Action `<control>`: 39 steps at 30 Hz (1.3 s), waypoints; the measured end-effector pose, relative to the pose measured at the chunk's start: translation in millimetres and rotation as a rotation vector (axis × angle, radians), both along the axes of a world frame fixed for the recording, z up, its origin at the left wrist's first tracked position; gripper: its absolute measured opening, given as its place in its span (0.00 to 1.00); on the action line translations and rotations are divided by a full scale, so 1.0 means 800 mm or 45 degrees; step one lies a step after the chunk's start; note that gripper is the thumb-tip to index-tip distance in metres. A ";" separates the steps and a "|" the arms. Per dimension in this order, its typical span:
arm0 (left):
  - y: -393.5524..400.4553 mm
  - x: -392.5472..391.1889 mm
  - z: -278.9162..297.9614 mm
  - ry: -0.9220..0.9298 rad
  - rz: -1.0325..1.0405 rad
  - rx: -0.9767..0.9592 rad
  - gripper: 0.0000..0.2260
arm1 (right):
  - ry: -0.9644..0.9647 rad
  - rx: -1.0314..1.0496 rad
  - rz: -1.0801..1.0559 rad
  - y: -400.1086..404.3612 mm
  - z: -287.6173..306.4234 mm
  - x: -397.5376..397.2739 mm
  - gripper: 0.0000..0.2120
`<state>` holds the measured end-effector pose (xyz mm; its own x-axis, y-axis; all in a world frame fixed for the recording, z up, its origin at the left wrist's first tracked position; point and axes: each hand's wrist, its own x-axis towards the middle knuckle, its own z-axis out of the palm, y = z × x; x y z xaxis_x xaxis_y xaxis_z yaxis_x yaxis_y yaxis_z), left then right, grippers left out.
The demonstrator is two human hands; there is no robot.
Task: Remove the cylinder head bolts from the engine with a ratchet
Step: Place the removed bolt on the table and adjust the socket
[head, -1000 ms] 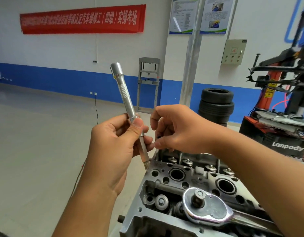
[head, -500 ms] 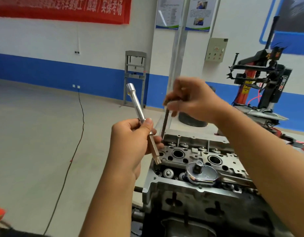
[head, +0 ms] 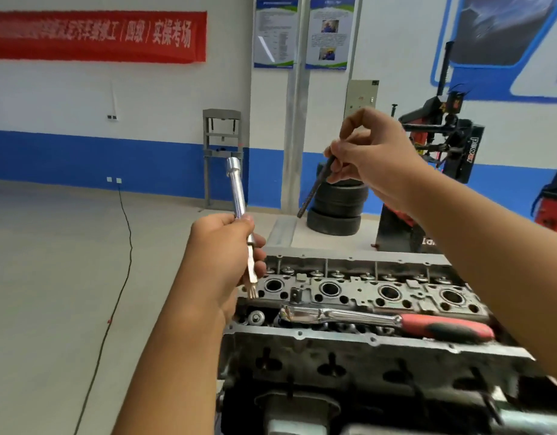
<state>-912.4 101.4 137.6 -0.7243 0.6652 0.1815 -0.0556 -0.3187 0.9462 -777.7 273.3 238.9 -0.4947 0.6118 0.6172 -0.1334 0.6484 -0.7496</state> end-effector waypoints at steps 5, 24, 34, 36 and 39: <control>0.058 0.140 0.027 0.141 -0.373 -0.104 0.09 | 0.063 -0.097 -0.199 -0.026 0.012 0.141 0.06; 0.081 0.795 -0.128 -0.108 -1.485 -0.627 0.08 | 0.037 -0.846 -1.926 -0.195 -0.178 0.951 0.07; 0.095 0.851 -0.174 0.016 -1.520 -0.733 0.09 | -0.385 -1.105 -2.134 -0.182 -0.267 1.027 0.12; 0.096 0.856 -0.181 -0.007 -1.530 -0.727 0.09 | -0.425 -1.089 -2.135 -0.176 -0.272 1.030 0.12; 0.097 0.860 -0.190 -0.008 -1.537 -0.715 0.09 | -0.516 -1.065 -2.140 -0.169 -0.276 1.031 0.13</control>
